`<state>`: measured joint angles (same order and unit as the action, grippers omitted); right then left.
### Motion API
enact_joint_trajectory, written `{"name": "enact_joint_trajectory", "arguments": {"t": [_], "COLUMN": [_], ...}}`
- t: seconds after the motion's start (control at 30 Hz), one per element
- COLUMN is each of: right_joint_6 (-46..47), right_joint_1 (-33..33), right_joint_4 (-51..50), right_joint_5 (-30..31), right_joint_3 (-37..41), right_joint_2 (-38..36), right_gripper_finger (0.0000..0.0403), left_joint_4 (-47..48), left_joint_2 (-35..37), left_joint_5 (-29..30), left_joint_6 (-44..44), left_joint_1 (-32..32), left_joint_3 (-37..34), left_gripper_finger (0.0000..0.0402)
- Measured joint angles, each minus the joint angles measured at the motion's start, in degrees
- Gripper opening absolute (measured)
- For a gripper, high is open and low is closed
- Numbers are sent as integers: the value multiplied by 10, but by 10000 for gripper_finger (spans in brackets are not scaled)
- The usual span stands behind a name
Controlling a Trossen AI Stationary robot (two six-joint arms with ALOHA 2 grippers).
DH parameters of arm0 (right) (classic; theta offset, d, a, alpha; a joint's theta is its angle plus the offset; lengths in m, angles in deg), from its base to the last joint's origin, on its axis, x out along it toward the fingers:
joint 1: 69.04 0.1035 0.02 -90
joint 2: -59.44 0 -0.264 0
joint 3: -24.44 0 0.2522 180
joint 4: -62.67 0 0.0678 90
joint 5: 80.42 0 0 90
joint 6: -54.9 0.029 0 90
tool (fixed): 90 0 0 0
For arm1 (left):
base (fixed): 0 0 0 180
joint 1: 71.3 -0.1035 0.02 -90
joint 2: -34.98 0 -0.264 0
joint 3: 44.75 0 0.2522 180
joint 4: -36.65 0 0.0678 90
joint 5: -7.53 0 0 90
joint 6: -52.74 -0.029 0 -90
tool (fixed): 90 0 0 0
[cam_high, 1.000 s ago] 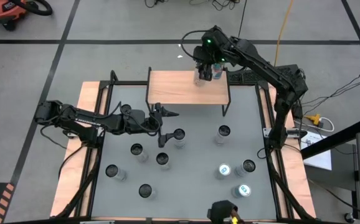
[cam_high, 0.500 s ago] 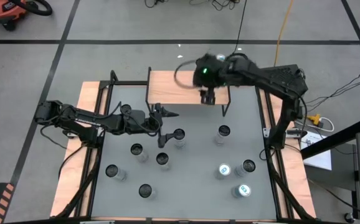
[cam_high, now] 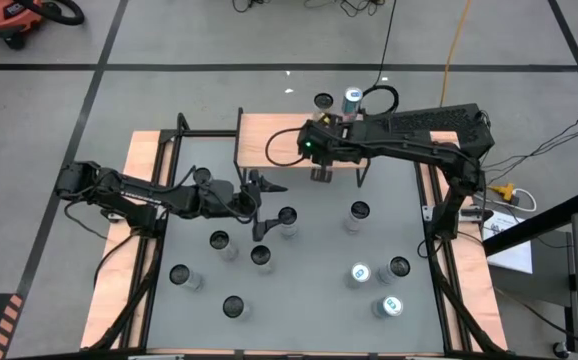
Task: Place canned beverage on shelf
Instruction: Put the right white yellow soda can on the shelf
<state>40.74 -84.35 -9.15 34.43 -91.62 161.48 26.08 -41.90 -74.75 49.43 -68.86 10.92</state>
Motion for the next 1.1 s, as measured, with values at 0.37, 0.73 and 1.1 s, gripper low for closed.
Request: {"name": "enact_joint_trajectory", "arguments": {"t": [0.37,0.73,1.1], "right_joint_6": [-31,-60,-66], "right_joint_1": [-35,-61,-78], "right_joint_4": [20,52,57], "right_joint_5": [50,49,49], "right_joint_3": [12,12,12], "right_joint_2": [0,0,0], "right_gripper_finger": [50,47,47], "left_joint_4": [4,4,4], "left_joint_2": [0,0,0], "left_joint_5": [0,0,0], "left_joint_6": [0,0,0], "left_joint_1": [0,0,-1], "left_joint_3": [0,0,0], "left_gripper_finger": [390,390,390]}}
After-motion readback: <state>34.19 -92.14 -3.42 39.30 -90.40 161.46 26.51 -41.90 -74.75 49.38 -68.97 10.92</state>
